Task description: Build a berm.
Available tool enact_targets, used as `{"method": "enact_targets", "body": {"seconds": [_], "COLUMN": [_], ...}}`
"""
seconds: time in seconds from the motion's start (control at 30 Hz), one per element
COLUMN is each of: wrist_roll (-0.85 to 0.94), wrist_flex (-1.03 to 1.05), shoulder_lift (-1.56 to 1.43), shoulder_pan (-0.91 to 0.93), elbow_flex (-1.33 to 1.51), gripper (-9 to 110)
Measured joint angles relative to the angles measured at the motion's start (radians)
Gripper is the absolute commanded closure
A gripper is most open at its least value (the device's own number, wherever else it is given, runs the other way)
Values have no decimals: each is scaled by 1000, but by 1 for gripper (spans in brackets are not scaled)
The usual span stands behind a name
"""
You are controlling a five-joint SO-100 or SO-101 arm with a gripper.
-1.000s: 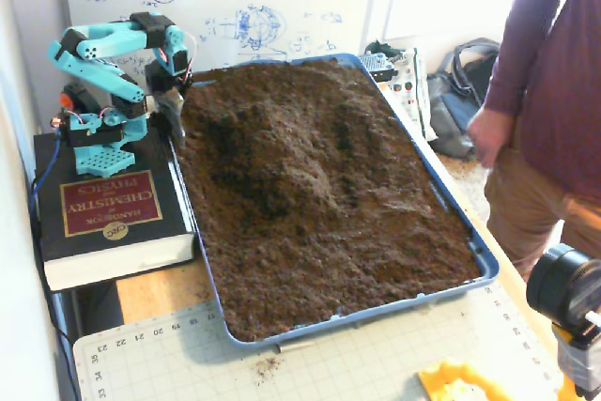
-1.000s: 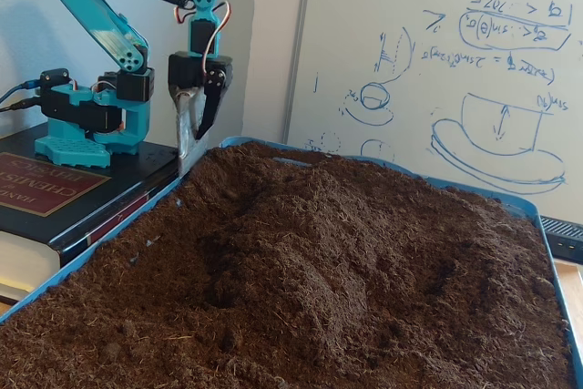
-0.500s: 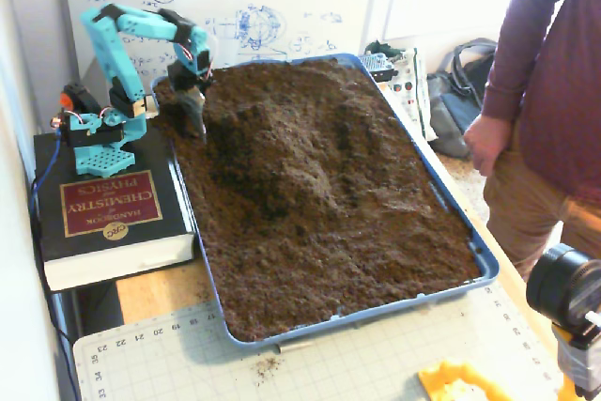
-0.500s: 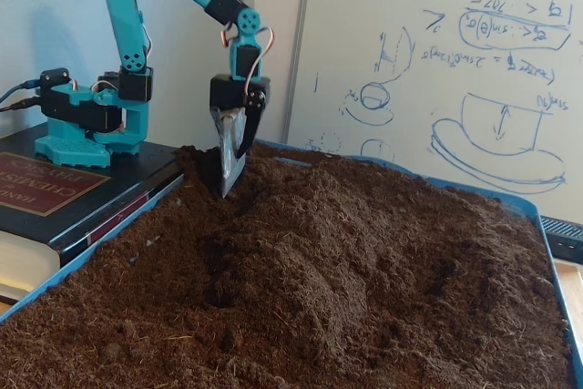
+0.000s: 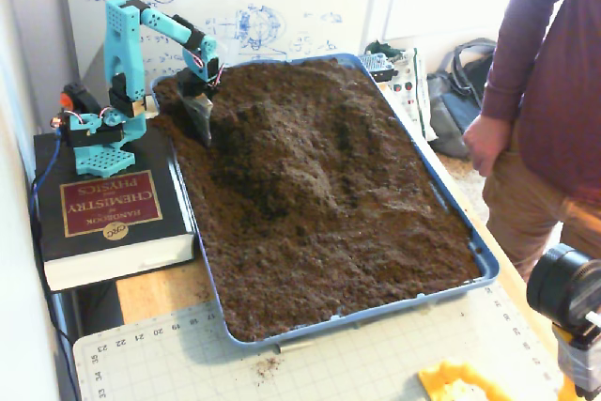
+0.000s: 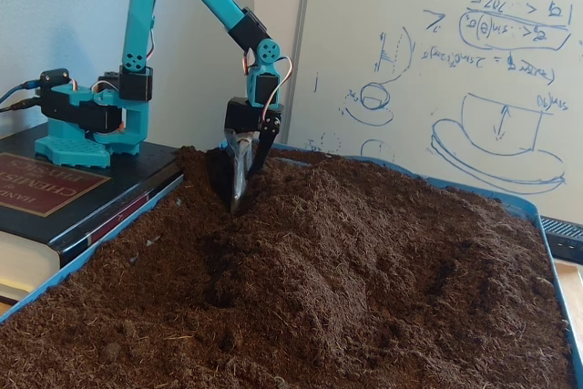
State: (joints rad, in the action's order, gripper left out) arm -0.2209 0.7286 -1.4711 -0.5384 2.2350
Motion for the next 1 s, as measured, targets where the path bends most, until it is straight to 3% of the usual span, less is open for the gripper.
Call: {"method": "enact_targets", "body": {"seconds": [1.0], "wrist_roll": [-11], "wrist_flex": [-58], "shoulder_lift": [-12], "shoulder_pan": [195], "elbow_flex": [-236], "gripper": [101]}}
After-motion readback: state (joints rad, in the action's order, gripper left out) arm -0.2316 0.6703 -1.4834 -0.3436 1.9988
